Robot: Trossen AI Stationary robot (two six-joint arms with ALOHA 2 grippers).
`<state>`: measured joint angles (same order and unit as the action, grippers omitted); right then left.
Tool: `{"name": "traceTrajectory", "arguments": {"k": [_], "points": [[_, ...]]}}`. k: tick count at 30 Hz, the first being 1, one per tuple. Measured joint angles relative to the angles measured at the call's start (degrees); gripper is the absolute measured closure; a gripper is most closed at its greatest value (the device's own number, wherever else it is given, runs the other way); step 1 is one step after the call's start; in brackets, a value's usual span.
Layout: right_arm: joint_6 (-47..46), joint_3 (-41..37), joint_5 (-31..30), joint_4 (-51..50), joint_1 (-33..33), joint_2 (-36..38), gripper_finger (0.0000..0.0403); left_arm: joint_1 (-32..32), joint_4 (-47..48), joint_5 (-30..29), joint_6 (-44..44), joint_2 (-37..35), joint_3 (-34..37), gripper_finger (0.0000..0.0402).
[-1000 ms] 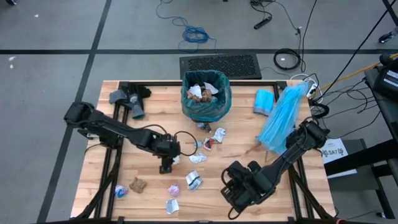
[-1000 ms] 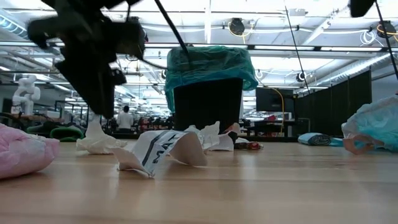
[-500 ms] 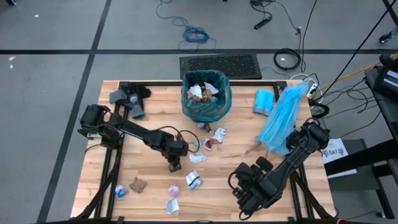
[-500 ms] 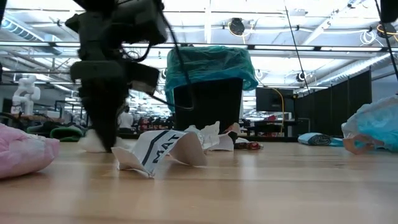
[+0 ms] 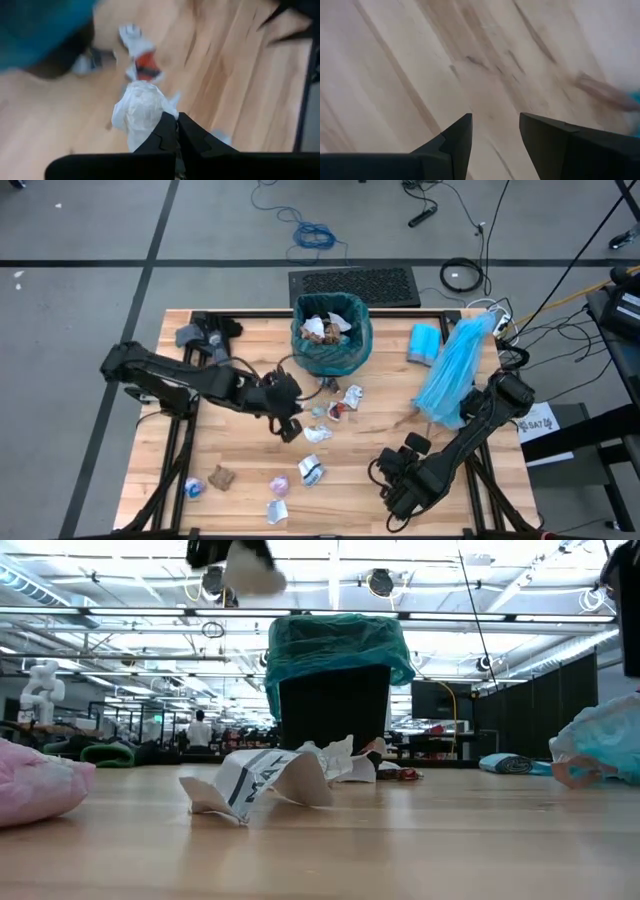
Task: Place trash/remove bag and relplace
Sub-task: Put the white napkin into the trash bin
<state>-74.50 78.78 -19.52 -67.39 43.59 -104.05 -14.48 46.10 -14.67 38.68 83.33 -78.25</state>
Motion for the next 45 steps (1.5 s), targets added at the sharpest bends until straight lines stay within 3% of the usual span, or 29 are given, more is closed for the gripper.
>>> {"name": "traceTrajectory", "arguments": {"k": [8, 16, 23, 28, 35, 38, 45], "points": [[0.3, -19.7, -1.5, 18.8, -0.4, 14.6, 0.0248, 2.6, -1.4, -6.9, -4.9, 0.6, -12.2, 0.04], [-1.0, -36.2, -1.5, 40.0, -2.2, 30.5, 0.0248, 13.2, -3.8, -9.0, -9.8, 0.8, -13.4, 0.0401], [2.0, -37.2, -1.8, 39.7, -5.7, 32.8, 0.0248, 24.9, -9.4, -0.2, -17.4, 0.8, -13.4, 0.0385], [2.1, -37.2, -1.8, 39.2, -8.6, 32.7, 0.0248, 32.6, -16.5, 9.4, -21.0, 2.6, -13.5, 0.0382], [0.5, -37.2, -1.8, 39.4, -11.0, 32.7, 0.0248, 38.1, -20.8, 23.3, -24.1, 8.1, -13.5, 0.0375], [-1.1, -37.2, -1.8, 40.1, -11.4, 32.7, 0.0248, 39.7, -20.8, 28.2, -24.5, 10.4, -13.4, 0.0353], [-4.3, -37.2, -1.8, 40.7, -11.4, 32.7, 0.0248, 41.4, -22.6, 29.2, -24.5, 11.9, -13.4, 0.0268]]}}
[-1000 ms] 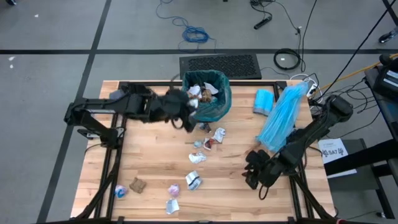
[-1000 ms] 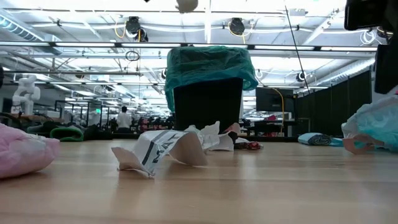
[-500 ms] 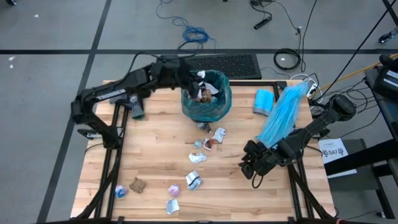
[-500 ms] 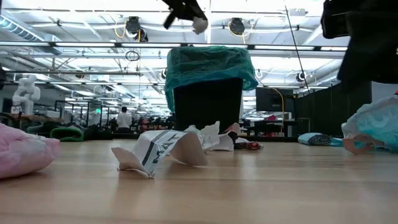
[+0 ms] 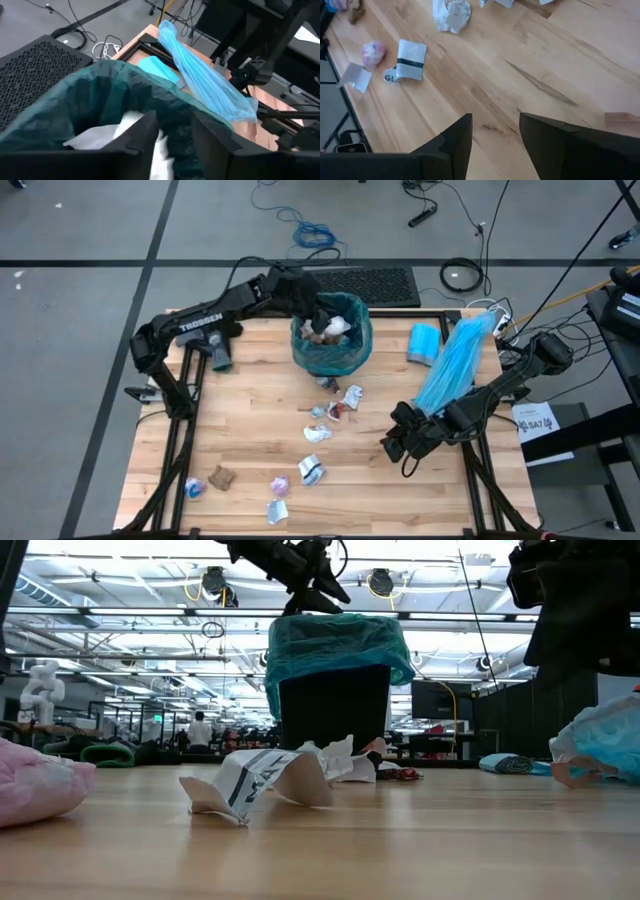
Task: Place trash/remove bag and relplace
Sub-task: Put the white napkin into the trash bin, then put the blue plastic into the trash bin
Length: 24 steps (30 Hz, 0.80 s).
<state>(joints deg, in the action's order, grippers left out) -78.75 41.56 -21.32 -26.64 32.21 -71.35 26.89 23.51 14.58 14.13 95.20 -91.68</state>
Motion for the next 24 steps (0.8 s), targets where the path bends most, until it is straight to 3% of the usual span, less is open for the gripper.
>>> {"name": "traceTrajectory", "arguments": {"k": [5, 12, 17, 20, 24], "points": [[-0.1, 0.0, 0.1, 1.5, 0.0, 0.0, 0.0248, 0.1, -0.2, 0.0, 0.9, -0.3, 0.0, 0.0235], [-0.1, 0.0, 0.2, 3.2, 0.0, 0.0, 0.0248, 0.0, 0.4, 8.4, 5.1, -3.2, 0.0, 0.0234], [0.4, 0.0, 0.2, 3.9, 0.1, 0.0, 0.0248, -3.7, 5.5, 9.0, 4.6, -8.8, 0.0, 0.0234], [1.6, 0.0, 0.5, 5.0, 0.1, 0.0, 0.0248, -8.3, 10.0, 4.5, 4.6, -12.1, 0.0, 0.0234], [2.8, 0.0, 0.5, 6.1, 0.1, 0.0, 0.0248, -17.8, 20.8, -9.0, 5.3, -15.0, 0.0, 0.0234]]}}
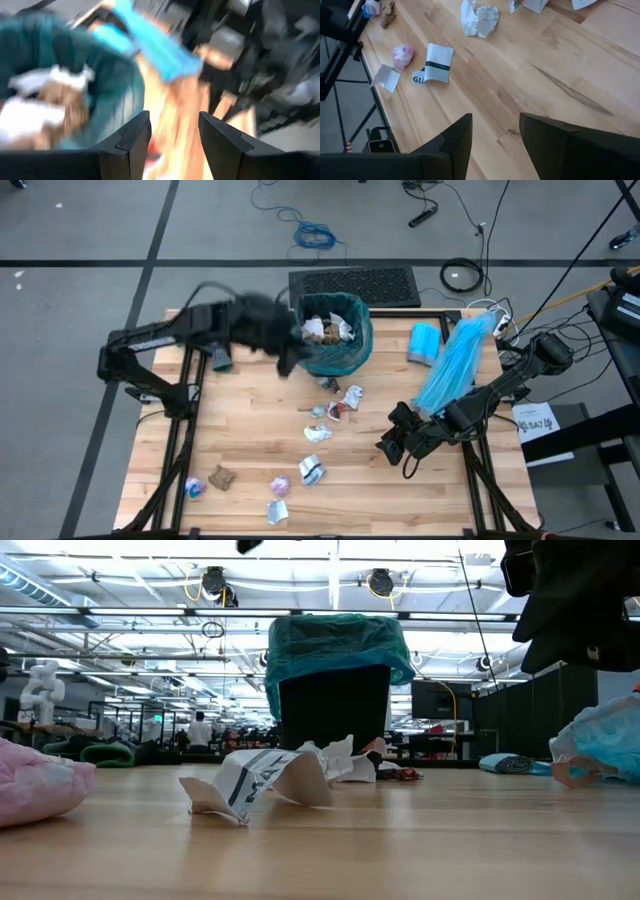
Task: Place trash/remove bag and relplace
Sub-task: Put the blue plastic into the trash bin
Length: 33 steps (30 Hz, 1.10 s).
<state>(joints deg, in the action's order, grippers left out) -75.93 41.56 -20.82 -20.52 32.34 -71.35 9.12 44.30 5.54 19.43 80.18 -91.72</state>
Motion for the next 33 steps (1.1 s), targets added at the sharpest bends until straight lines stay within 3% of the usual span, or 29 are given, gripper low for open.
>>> {"name": "traceTrajectory", "arguments": {"k": [5, 13, 20, 24, 33], "points": [[0.6, 0.0, 0.1, 1.4, 0.0, 0.0, 0.0248, -12.4, 10.7, -13.1, 5.5, 2.5, 0.1, 0.0234], [3.0, 0.0, 0.2, 4.2, 0.0, 0.0, 0.0248, -20.9, 12.6, -20.1, 11.7, 11.8, 0.1, 0.0234], [3.6, 0.0, 0.8, 6.0, 0.0, 0.0, 0.0248, -20.5, 8.8, -20.4, 13.2, 17.0, 5.2, 0.0234], [3.3, 0.0, 1.9, 6.0, 0.1, 0.0, 0.0248, -18.4, -1.7, -16.1, 13.3, 17.0, 12.3, 0.0234], [3.1, 0.0, 1.9, 5.9, 0.1, 0.0, 0.0248, -12.7, -12.3, -11.2, 12.5, 17.5, 22.2, 0.0234]]}}
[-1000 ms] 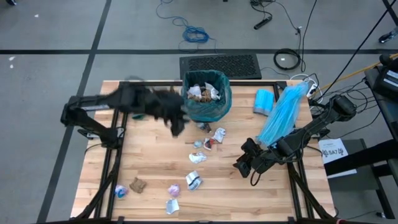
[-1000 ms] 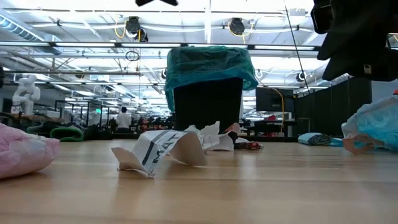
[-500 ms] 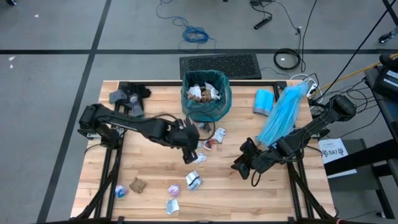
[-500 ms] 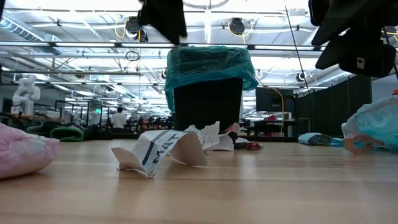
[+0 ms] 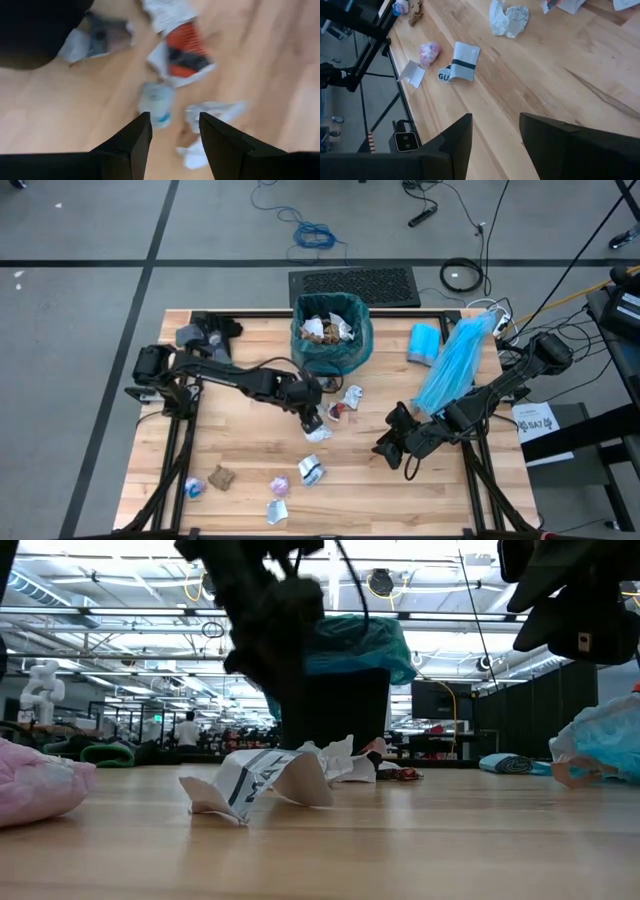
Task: Place trash/remove bag and relplace
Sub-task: Put the blue plastic into the trash bin
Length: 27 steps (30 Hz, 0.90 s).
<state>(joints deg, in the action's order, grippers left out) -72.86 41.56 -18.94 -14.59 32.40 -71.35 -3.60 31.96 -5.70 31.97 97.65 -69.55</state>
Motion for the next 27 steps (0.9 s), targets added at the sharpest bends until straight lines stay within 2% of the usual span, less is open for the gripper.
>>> {"name": "traceTrajectory", "arguments": {"k": [5, 11, 15, 18, 23, 27], "points": [[-1.7, 0.0, -0.2, -0.2, 0.0, 0.0, 0.0248, 1.9, -4.8, 3.3, -2.7, 1.7, 2.2, 0.0234], [-3.0, 0.0, -0.4, -0.3, 0.0, 0.0, 0.0248, 1.9, -11.6, 2.9, -2.9, 7.2, 2.2, 0.0234], [-3.6, 0.0, -0.4, -0.3, -0.1, 0.0, 0.0248, 1.9, -12.5, 1.6, -2.3, 11.0, 2.0, 0.0236], [-4.5, 0.0, -0.4, -0.3, -0.1, 0.0, 0.0248, 1.9, -12.4, 0.6, 0.3, 12.6, 2.0, 0.0265], [-4.4, 0.0, -0.4, -0.3, -0.1, 0.0, 0.0248, 1.8, -11.9, 0.4, 2.2, 12.4, 1.9, 0.0372], [-3.8, 0.0, -0.4, -0.3, -0.1, 0.0, 0.0248, 0.7, -9.2, 0.8, 3.7, 10.9, 1.9, 0.0381]]}}
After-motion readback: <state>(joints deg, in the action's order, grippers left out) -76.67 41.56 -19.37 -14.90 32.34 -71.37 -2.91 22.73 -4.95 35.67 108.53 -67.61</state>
